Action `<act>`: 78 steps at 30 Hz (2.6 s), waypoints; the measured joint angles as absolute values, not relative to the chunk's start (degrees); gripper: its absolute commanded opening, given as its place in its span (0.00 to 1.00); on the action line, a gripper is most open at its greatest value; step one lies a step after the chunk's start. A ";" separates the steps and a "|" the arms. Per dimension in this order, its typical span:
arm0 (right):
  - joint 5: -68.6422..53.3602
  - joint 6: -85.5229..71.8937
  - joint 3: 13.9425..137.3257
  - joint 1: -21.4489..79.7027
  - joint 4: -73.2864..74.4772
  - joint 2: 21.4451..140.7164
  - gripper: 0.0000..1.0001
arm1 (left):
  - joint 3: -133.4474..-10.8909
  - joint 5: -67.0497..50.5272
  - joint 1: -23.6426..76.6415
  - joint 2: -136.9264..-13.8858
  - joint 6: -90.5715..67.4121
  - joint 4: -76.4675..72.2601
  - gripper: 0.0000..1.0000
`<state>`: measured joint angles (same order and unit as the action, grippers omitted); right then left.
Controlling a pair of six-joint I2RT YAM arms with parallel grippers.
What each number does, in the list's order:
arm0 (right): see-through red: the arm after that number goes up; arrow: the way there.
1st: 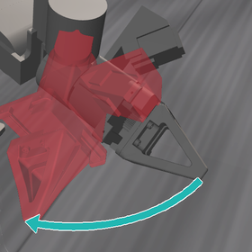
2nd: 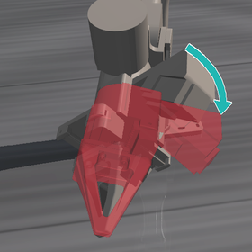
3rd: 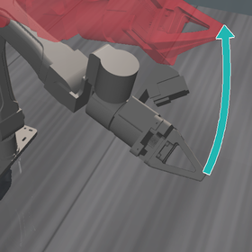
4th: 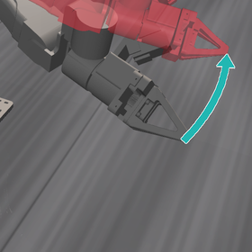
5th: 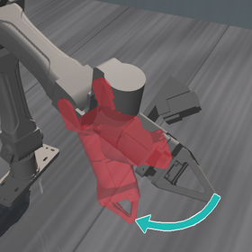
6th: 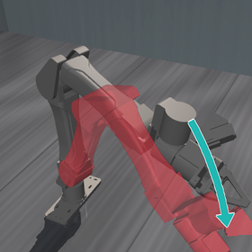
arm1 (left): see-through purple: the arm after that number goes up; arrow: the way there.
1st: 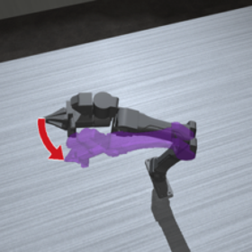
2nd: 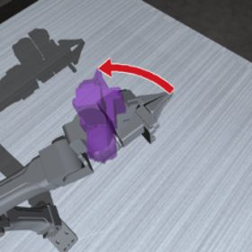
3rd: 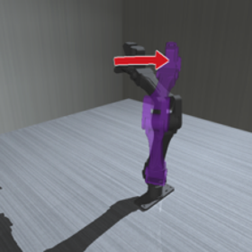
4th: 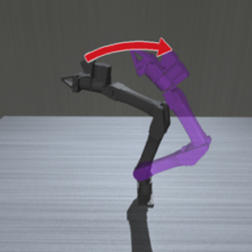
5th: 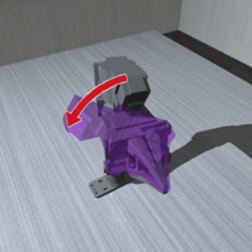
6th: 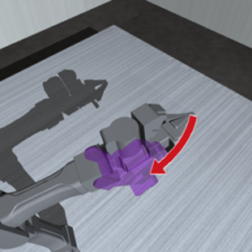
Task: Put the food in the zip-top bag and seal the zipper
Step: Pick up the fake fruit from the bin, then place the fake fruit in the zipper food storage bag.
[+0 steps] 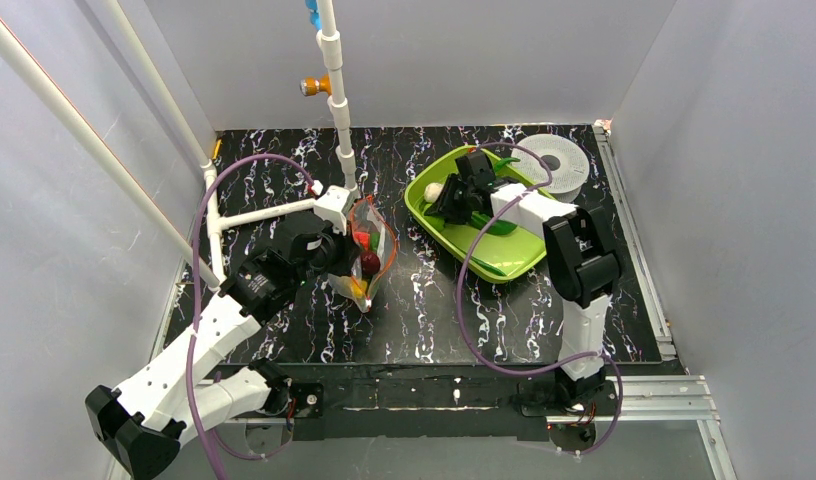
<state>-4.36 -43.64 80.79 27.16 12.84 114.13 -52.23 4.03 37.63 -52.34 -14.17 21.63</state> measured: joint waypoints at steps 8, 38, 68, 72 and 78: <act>-1.53 -41.79 67.75 24.31 13.23 101.66 0.06 | -52.23 4.03 37.63 -52.45 -14.17 21.64 0.00; -10.87 -37.88 51.99 19.57 14.57 76.35 0.01 | -52.23 4.04 37.63 -53.23 -14.17 21.65 0.00; -22.14 -43.71 68.55 45.17 -4.40 90.26 0.27 | -52.20 4.18 37.64 -51.27 -14.20 21.58 0.00; -17.87 -42.35 70.06 47.17 -1.11 91.61 0.39 | -51.94 5.12 37.97 -50.53 -14.48 21.31 0.00; -11.40 -38.43 77.02 48.69 8.28 93.51 0.63 | -51.78 7.15 40.42 -49.05 -17.71 23.34 0.00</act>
